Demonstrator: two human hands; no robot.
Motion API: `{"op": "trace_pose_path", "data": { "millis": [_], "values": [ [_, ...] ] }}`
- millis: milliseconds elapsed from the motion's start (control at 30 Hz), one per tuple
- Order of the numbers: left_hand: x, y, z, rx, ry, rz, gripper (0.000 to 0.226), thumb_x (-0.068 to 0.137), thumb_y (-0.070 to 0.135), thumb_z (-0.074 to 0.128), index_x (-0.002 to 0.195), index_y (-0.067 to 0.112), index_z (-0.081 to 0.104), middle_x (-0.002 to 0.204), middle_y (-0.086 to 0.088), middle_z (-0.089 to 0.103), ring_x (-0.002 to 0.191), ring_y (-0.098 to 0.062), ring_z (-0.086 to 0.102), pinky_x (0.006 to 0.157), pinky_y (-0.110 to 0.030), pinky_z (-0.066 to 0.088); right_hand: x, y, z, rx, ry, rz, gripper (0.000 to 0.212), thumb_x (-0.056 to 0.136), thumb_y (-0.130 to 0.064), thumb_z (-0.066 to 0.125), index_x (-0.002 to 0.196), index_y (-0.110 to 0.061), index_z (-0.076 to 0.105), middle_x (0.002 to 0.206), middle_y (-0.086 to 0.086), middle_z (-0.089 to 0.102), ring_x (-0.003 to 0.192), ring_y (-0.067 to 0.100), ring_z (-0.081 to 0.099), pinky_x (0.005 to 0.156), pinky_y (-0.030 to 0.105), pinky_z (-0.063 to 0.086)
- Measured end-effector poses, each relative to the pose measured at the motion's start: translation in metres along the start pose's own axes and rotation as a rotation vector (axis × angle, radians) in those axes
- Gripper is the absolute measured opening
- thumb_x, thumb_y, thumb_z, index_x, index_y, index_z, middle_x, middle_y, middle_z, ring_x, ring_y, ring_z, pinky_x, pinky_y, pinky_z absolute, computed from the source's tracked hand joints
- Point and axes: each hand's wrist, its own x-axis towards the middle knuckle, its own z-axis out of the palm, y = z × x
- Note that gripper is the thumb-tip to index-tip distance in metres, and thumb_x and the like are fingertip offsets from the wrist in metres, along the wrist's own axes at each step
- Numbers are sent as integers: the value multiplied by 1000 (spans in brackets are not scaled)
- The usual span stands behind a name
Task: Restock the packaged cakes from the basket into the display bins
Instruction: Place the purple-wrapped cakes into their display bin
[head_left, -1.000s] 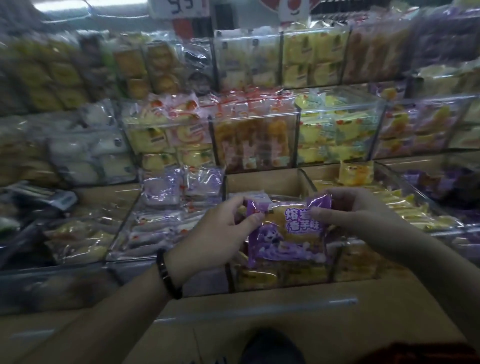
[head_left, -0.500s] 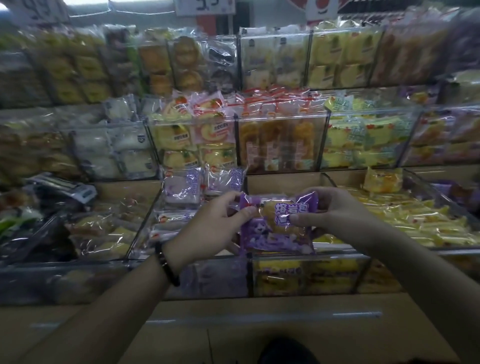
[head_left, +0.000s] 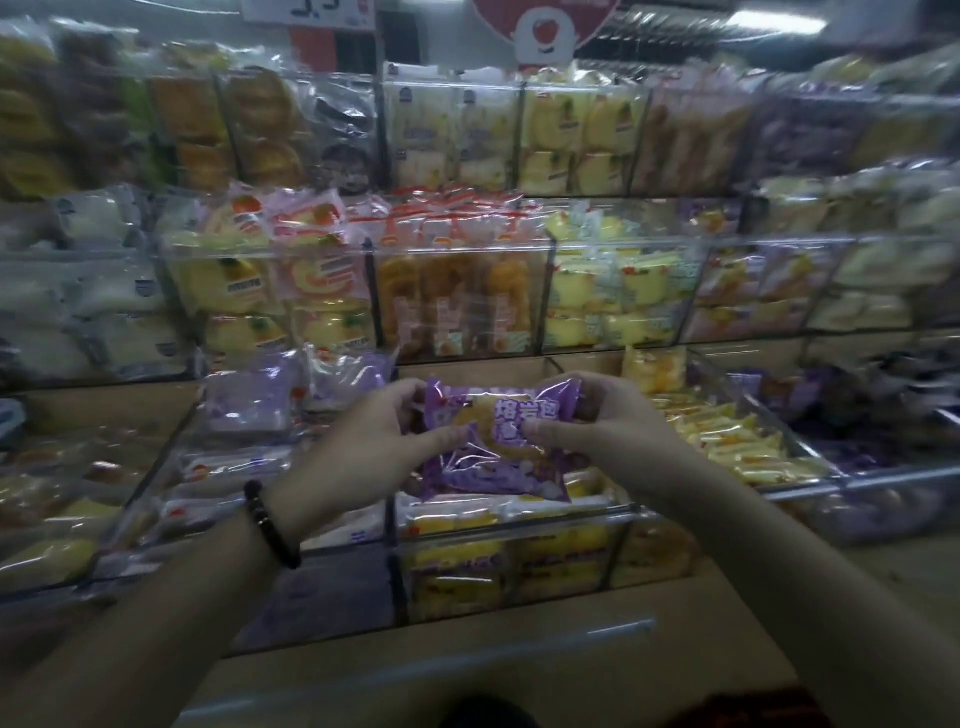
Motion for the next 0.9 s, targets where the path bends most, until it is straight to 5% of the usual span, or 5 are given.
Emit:
{"op": "trace_pose_path", "data": {
  "millis": [333, 500, 633, 833, 900],
  "values": [
    [59, 83, 136, 51, -222, 48, 27, 90, 21, 78, 114, 14, 66, 91, -8, 79, 72, -24, 78, 63, -43, 65, -73, 6, -148, -23, 350, 45, 39, 84, -10, 86, 117, -6, 65, 100, 13, 80, 89, 31, 79, 79, 47, 65],
    [98, 120, 207, 144, -339, 62, 34, 89, 28, 82, 116, 19, 64, 98, -6, 79, 80, -23, 80, 71, -47, 66, -92, 12, -223, -199, 525, 48, 27, 84, -4, 85, 105, -9, 70, 88, 10, 80, 78, 28, 79, 70, 47, 65],
    [132, 148, 252, 244, -391, 157, 37, 92, 34, 79, 120, 26, 56, 100, -5, 78, 81, -18, 78, 63, -35, 64, -77, 25, -276, -322, 681, 78, 28, 81, -10, 88, 102, -16, 71, 87, 6, 79, 80, 29, 78, 70, 52, 65],
    [201, 188, 296, 426, -529, 208, 35, 91, 52, 73, 116, 27, 67, 102, -1, 78, 87, -20, 78, 83, -45, 65, -40, 42, -348, -288, 762, 149, 31, 80, -2, 86, 104, -14, 71, 93, 5, 77, 79, 24, 76, 71, 42, 62],
    [227, 203, 302, 470, -552, 236, 27, 95, 42, 72, 112, 21, 72, 100, -2, 77, 84, -17, 79, 79, -39, 66, -19, 49, -367, -247, 756, 167, 33, 79, 4, 85, 106, -10, 71, 94, 6, 77, 82, 25, 76, 73, 41, 62]
  ]
}}
